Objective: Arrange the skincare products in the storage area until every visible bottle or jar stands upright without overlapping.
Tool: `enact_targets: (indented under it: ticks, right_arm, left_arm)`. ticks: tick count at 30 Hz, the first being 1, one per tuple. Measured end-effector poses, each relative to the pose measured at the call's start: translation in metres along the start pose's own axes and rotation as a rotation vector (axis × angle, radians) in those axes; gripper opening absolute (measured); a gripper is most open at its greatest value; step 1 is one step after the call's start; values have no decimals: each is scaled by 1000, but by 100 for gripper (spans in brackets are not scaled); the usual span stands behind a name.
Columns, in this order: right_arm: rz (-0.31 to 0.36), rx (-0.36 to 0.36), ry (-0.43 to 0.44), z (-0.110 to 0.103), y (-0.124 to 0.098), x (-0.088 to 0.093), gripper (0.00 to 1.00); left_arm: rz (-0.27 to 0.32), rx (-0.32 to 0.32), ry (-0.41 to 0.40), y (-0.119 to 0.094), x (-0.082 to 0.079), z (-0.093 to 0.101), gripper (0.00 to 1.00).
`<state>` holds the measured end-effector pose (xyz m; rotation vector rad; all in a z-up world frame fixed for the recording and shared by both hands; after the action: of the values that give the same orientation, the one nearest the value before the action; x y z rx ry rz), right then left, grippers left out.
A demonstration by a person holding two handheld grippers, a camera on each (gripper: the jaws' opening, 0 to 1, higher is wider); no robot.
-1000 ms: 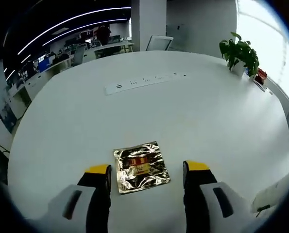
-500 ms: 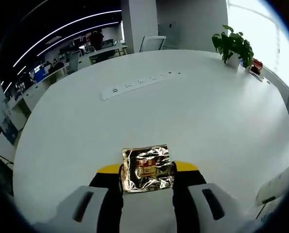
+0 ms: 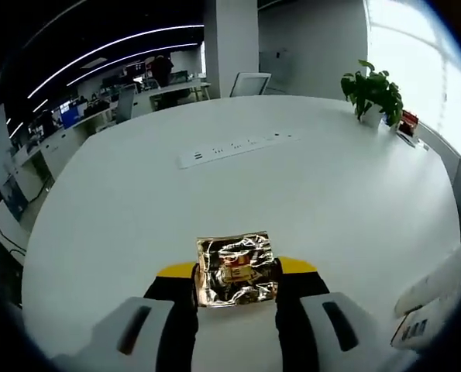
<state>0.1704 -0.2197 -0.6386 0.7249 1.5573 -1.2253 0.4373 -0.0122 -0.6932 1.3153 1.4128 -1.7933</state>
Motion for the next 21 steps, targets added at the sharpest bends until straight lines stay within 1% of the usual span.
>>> enact_targets:
  ticks: [2, 4, 6, 10, 11, 12, 14, 16, 19, 21]
  right_arm:
    - [12, -2, -1, 0, 0, -1, 100]
    - [20, -3, -4, -1, -1, -3, 100]
    - [29, -5, -4, -2, -1, -5, 100]
    - [47, -12, -12, -3, -2, -7, 100]
    - [52, -15, -14, -3, -2, -8, 100]
    - [57, -16, -14, -3, -2, -8, 100]
    - [64, -19, -17, -4, -2, -9, 100]
    - [75, -21, -18, -4, -3, -11, 100]
    - [92, -23, -12, -4, -4, -13, 100]
    - [106, -24, -9, -4, -4, -14, 100]
  left_arm:
    - [18, -5, -16, -16, -2, -3, 35]
    - [28, -7, -28, -27, -3, -5, 35]
    - [40, -12, -37, -32, 0, -8, 34]
    - [74, -14, -65, -48, -2, -13, 34]
    - [77, -17, -65, -58, -2, -9, 34]
    - [79, -19, -67, -64, -2, -9, 34]
    - [86, -22, -68, -65, -1, -10, 34]
    - [97, -28, -70, -74, 1, -12, 34]
    - [110, -29, -70, -93, 1, -13, 34]
    - [132, -26, -81, -107, -1, -12, 34]
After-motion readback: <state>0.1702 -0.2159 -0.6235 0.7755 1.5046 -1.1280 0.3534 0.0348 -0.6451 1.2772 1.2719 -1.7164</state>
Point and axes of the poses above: the point that each gripper's makers call its tool centre point, and the gripper's own axes: y roughly forward along the fingers, z roughly to its right, x roughly out of its underside, the point moved 6 cm from there along -y, roughly backward along the fingers, and after that the axes turned 13 degrees about z, right-handed, at the moved point
